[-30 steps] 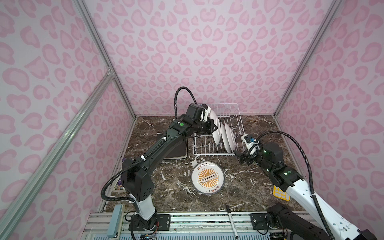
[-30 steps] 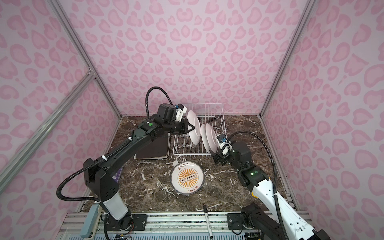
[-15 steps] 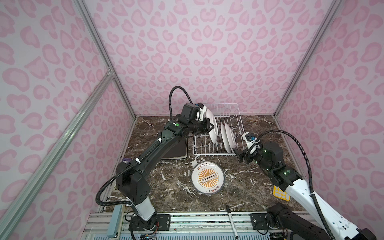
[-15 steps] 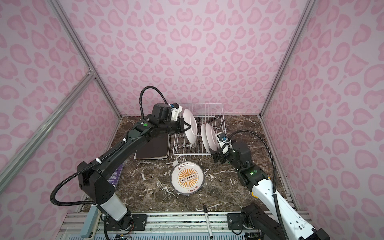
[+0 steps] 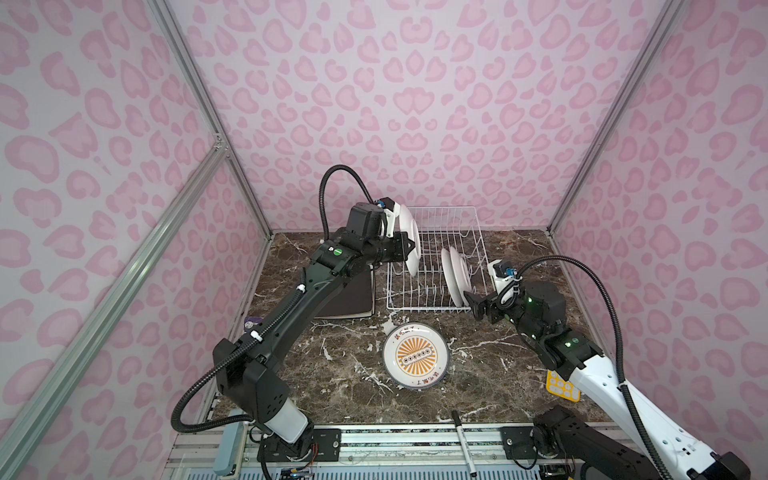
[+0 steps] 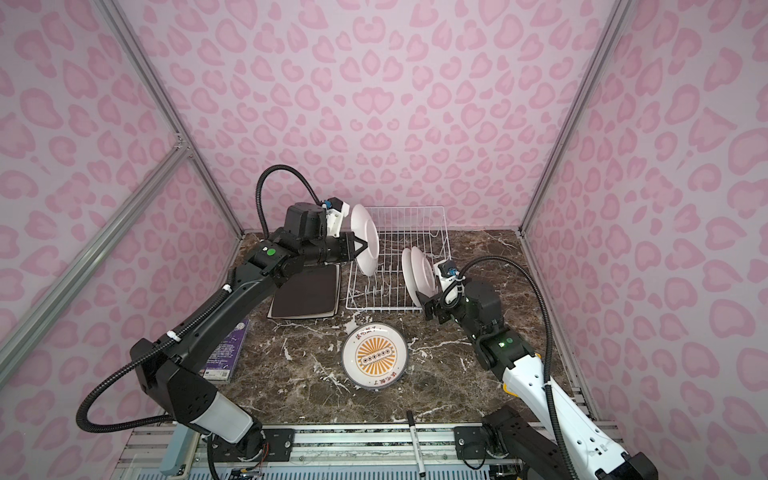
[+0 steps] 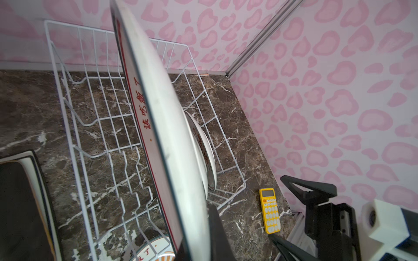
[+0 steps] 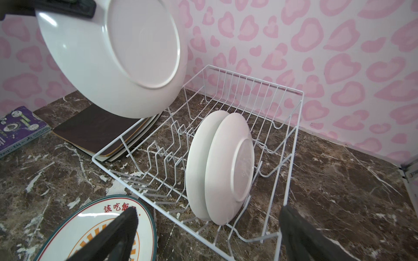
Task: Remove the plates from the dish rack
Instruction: 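Swing the plate toward the right gripper while the right gripper rises to meet it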
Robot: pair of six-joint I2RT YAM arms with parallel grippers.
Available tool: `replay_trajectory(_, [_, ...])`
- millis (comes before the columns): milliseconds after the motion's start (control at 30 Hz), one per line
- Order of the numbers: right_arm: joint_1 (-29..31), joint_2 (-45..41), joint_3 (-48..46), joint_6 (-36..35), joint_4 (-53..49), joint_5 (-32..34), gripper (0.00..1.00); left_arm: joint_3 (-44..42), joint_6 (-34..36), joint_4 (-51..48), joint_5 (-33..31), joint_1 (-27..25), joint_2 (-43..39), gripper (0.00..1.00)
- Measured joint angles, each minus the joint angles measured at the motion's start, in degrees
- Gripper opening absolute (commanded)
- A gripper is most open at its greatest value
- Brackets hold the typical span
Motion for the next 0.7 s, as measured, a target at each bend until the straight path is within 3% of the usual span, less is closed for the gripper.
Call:
replay_trajectory(200, [-0.11, 2.36, 3.21, 4.79, -0.28, -0.35, 0.99, -5.05, 9.27, 1.64, -5.33, -0.07, -4.74, 0.03])
replay_trajectory(433, [-1.03, 9.01, 13.44, 13.09, -3.48, -3.17, 0.99, -11.80, 21.09, 5.01, -10.49, -1.20, -10.08, 0.03])
replay_trajectory(700, [-2.56, 13.73, 20.65, 22.95, -7.72, -8.24, 0.97, -17.70, 38.21, 6.69, -15.93, -5.68, -13.55, 0.03])
